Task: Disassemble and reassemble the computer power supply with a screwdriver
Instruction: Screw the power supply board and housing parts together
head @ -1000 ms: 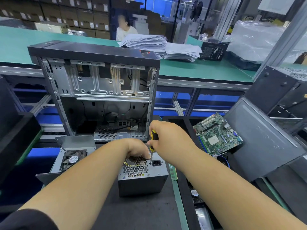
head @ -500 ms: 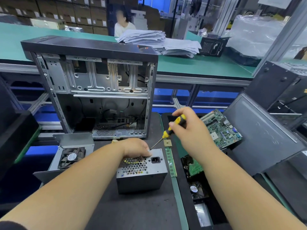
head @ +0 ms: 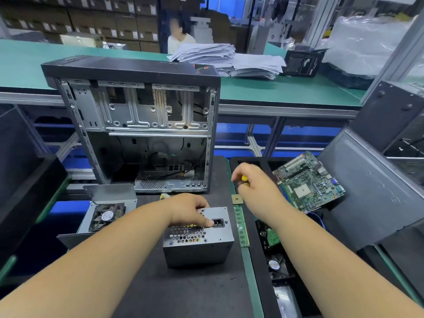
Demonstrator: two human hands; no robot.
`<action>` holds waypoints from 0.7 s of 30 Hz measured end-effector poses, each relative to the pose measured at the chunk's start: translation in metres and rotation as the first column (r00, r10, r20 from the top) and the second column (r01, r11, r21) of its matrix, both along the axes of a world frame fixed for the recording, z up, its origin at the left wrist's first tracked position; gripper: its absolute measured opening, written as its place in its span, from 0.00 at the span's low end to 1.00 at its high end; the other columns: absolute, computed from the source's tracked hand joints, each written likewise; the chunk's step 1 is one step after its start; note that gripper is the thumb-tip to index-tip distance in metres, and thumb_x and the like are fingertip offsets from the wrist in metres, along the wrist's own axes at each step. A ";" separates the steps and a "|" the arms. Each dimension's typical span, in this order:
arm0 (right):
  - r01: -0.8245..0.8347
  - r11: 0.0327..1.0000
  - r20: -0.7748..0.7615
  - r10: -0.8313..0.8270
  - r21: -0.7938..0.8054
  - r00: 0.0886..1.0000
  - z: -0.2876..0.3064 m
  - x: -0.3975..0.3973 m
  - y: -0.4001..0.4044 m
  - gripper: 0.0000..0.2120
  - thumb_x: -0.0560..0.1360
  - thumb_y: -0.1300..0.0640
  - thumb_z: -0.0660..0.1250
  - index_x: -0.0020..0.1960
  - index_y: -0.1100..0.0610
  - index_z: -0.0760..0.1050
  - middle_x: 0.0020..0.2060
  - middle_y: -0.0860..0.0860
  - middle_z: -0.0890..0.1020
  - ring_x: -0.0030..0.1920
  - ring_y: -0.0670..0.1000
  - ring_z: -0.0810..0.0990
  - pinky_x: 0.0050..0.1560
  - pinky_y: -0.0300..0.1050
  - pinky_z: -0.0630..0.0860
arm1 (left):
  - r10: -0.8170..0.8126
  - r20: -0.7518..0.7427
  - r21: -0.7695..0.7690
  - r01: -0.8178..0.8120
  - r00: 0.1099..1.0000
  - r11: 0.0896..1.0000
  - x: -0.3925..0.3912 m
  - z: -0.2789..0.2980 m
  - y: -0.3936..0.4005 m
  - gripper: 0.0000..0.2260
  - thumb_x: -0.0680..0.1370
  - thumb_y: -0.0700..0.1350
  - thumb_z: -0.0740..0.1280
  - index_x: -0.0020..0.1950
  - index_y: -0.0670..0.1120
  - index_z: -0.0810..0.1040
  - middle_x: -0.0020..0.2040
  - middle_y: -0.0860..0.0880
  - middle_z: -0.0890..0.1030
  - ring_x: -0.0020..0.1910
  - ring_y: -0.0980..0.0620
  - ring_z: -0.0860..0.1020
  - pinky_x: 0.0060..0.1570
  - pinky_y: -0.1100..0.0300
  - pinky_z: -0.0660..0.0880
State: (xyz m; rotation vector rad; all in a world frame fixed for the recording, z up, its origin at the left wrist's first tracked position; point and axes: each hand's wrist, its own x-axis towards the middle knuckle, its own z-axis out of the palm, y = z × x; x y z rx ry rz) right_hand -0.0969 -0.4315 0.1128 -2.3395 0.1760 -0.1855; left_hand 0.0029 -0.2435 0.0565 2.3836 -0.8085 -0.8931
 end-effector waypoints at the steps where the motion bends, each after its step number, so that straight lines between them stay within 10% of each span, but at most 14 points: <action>1: -0.036 0.999 -0.050 0.035 -0.027 0.998 -0.006 0.003 0.000 0.15 0.75 0.64 0.58 0.45 0.43 0.72 0.45 0.43 0.72 0.35 0.44 0.72 0.34 0.38 0.68 | -0.006 0.039 -0.001 0.006 0.999 1.000 -0.001 0.002 0.004 0.13 0.71 0.59 0.74 0.52 0.57 0.79 0.49 0.60 0.81 0.51 0.57 0.79 0.53 0.60 0.74; 13: -0.239 0.966 -0.394 0.183 -0.099 0.901 -0.042 0.026 0.010 0.03 0.72 0.43 0.72 0.42 0.39 0.79 0.42 0.40 0.81 0.41 0.43 0.80 0.38 0.39 0.74 | 0.295 0.017 -0.106 -0.291 0.955 0.951 -0.001 0.008 0.075 0.05 0.72 0.57 0.74 0.44 0.58 0.84 0.39 0.60 0.80 0.42 0.61 0.79 0.37 0.66 0.73; 18: -0.251 0.964 -0.423 0.194 -0.083 0.885 -0.041 0.030 0.010 0.07 0.68 0.45 0.77 0.41 0.44 0.79 0.38 0.44 0.81 0.24 0.42 0.74 0.23 0.38 0.70 | 0.285 -0.038 -0.110 -0.288 0.958 0.951 -0.009 0.005 0.073 0.09 0.70 0.56 0.76 0.46 0.55 0.83 0.38 0.55 0.80 0.39 0.57 0.77 0.44 0.59 0.73; 21: -0.272 0.959 -0.398 0.222 -0.075 0.890 -0.039 0.027 0.009 0.10 0.65 0.46 0.79 0.38 0.45 0.79 0.37 0.45 0.82 0.31 0.50 0.79 0.32 0.48 0.78 | 0.299 -0.017 -0.129 -0.299 0.954 0.946 -0.011 0.006 0.075 0.10 0.68 0.52 0.79 0.45 0.53 0.82 0.38 0.53 0.77 0.38 0.56 0.76 0.45 0.59 0.72</action>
